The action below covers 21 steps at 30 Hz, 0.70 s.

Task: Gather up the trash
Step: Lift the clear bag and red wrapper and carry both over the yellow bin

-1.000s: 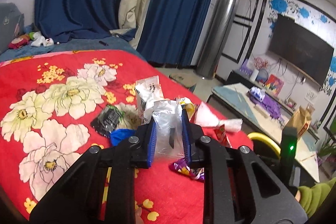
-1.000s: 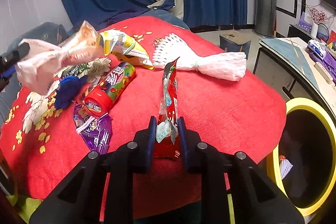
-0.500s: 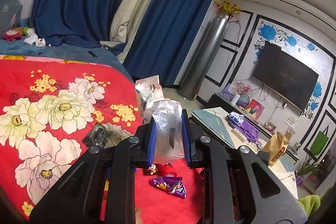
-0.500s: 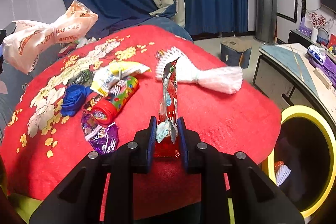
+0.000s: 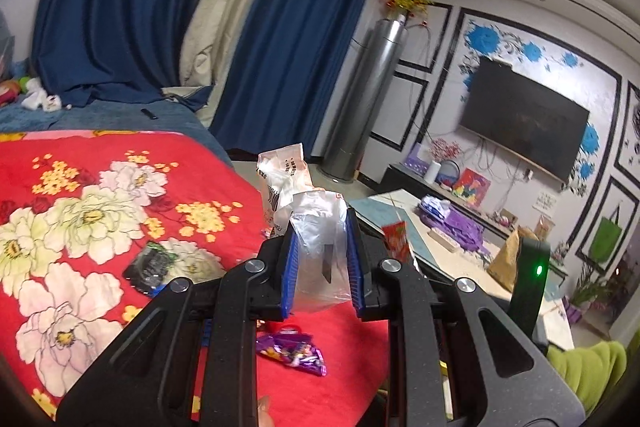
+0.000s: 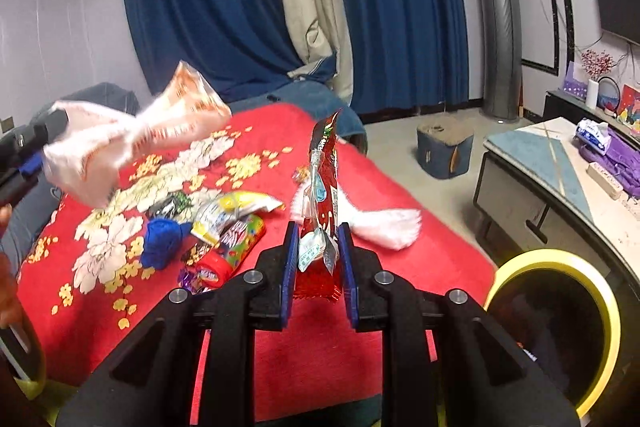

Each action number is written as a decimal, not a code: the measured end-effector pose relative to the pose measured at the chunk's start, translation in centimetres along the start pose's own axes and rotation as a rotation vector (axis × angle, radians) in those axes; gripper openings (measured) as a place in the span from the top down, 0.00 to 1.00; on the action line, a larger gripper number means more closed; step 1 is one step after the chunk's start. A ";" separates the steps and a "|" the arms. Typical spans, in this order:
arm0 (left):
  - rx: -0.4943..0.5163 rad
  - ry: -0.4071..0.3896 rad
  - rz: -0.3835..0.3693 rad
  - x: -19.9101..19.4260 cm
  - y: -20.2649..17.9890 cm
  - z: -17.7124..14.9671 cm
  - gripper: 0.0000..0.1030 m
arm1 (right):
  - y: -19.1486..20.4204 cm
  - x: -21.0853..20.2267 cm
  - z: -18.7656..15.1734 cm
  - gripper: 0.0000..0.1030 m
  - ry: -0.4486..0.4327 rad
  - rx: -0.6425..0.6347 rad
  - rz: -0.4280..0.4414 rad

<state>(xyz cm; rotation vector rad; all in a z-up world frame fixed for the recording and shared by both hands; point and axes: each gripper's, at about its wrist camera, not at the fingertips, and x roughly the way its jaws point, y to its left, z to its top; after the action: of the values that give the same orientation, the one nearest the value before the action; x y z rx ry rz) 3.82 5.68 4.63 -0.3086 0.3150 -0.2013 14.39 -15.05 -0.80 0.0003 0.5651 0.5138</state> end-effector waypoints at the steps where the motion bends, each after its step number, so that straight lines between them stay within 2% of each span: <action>1: 0.016 0.008 -0.007 0.3 -0.6 -0.2 0.85 | -0.4 -0.3 0.1 0.81 -0.004 0.004 -0.002; 21: 0.127 0.113 -0.150 4.4 -6.5 -3.5 0.85 | -6.0 -5.0 1.3 0.81 -0.102 0.052 -0.112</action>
<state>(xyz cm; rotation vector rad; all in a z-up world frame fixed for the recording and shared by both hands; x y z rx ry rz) 5.80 -2.37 2.44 -0.1957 0.3897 -0.3858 14.23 -22.47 2.00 0.0435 0.4753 0.3875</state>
